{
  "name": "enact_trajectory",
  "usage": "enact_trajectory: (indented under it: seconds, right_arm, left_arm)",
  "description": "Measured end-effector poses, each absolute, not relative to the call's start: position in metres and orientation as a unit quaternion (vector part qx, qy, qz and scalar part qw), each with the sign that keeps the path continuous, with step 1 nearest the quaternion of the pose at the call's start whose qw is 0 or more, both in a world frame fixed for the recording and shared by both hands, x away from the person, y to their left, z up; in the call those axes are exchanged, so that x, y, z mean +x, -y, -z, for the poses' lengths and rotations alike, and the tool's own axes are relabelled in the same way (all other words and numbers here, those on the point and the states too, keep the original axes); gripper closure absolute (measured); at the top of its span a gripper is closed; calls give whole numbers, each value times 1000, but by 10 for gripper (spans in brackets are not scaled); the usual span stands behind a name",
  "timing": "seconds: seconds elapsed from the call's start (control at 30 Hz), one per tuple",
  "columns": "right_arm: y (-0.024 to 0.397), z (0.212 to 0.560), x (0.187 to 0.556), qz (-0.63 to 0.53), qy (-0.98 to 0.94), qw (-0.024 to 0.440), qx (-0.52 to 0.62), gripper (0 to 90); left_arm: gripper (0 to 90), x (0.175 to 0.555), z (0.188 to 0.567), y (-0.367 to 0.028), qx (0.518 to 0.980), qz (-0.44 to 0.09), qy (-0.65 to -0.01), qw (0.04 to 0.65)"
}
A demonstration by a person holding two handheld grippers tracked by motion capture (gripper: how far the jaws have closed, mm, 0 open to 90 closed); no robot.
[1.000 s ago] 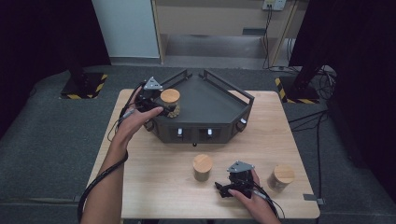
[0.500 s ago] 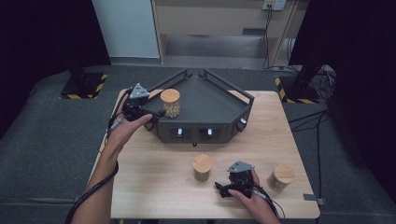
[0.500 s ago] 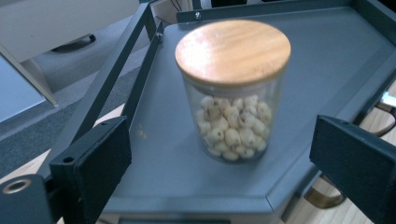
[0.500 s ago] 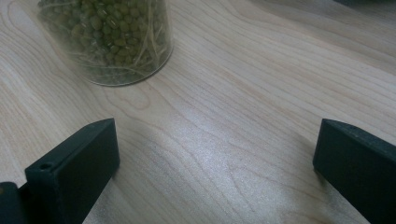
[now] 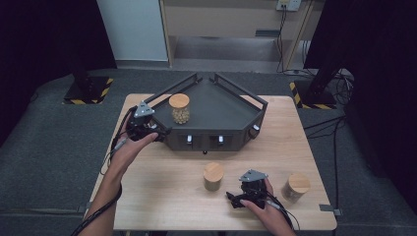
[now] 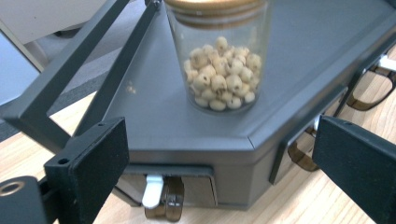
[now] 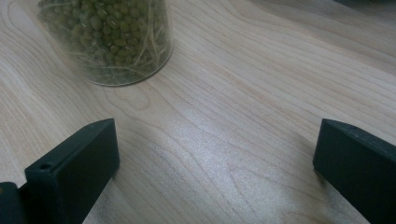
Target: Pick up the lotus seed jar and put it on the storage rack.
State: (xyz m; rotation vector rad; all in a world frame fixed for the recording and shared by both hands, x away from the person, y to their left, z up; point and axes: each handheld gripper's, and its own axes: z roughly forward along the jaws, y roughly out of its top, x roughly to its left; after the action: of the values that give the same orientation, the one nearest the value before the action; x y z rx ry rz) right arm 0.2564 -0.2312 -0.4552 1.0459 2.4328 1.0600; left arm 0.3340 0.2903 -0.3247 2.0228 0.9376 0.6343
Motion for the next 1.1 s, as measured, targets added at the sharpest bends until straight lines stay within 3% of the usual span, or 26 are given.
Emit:
enact_trajectory:
  seconds: [1.1]
  right_arm:
    - [231,455,257,-368,-844,144,362,4]
  left_arm:
    - [26,276,360,-305,791,-242,-420,373]
